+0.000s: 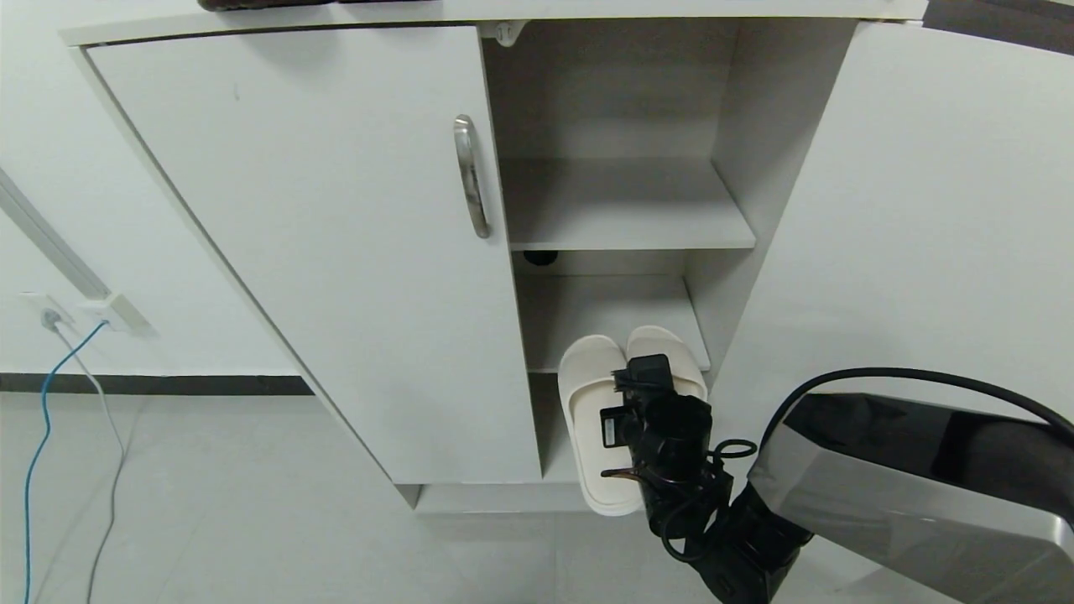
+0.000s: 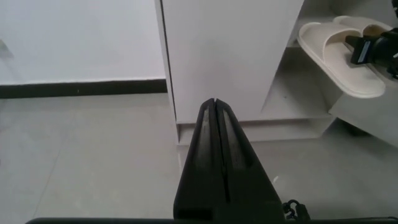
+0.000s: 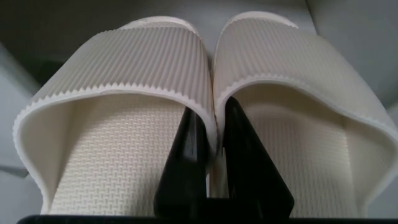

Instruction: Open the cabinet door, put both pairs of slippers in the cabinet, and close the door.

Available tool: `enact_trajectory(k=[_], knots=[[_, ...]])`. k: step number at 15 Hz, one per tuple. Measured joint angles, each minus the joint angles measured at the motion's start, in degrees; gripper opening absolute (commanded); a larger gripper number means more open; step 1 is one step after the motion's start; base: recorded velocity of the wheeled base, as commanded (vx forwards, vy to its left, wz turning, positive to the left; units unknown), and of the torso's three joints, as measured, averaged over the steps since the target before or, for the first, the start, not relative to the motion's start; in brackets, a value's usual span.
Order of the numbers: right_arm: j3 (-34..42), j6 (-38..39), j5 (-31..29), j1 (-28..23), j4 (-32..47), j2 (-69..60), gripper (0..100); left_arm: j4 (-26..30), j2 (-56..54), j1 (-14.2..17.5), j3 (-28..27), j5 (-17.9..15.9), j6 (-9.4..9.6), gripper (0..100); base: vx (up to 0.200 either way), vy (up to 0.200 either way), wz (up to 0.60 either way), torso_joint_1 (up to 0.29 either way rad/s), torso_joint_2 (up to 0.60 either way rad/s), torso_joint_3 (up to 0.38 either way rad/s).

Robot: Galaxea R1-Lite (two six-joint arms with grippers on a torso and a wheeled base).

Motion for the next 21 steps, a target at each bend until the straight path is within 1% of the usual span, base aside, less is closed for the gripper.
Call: enact_trajectory(k=[5, 8, 11, 14, 16, 17, 19, 21], knots=[[-1.37, 0.16, 0.3, -0.9, 0.93, 0.68, 0, -0.04, 0.0, -0.02, 0.0, 0.09, -0.16, 0, 0.0, 0.0, 0.0, 0.0, 0.0, 0.0], [-7.96, 0.62, 0.38, -3.24, 1.54, 3.38, 0, -0.04, 0.0, 0.0, 0.0, 0.09, -0.09, 0, 0.0, 0.0, 0.0, 0.0, 0.0, 0.0], [-14.74, 1.26, 0.57, -5.12, 7.74, 5.84, 0, -0.04, 0.0, 0.0, 0.0, 0.17, -0.16, 0, 0.0, 0.0, 0.0, 0.0, 0.0, 0.0], [-22.54, 2.18, 1.89, -7.19, 15.6, 7.38, 0, -0.06, 0.0, 0.0, 0.0, 0.2, -0.16, 0, 0.0, 0.0, 0.0, 0.0, 0.0, 0.0], [-26.76, 2.54, 2.24, -8.24, 18.91, 8.31, 0, -0.06, 0.0, 0.0, 0.0, 0.17, -0.16, 0, 0.0, 0.0, 0.0, 0.0, 0.0, 0.0], [-28.05, 2.56, 2.27, -8.62, 19.81, 8.7, 0, -0.06, 0.0, 0.0, 0.0, 0.2, -0.18, 0, 0.0, 0.0, 0.0, 0.0, 0.0, 0.0], [-29.04, 2.56, 2.35, -8.79, 19.92, 9.12, 0, -0.09, 0.0, 0.0, 0.0, 0.17, -0.16, 0, 0.2, 0.0, 0.0, 0.002, 0.0, 0.007], [-29.23, 2.56, 2.33, -8.86, 20.03, 9.18, 0, -0.09, 0.0, 0.0, 0.0, 0.2, -0.22, 0, 0.0, 0.0, 0.0, 0.0, 0.0, 0.0]])
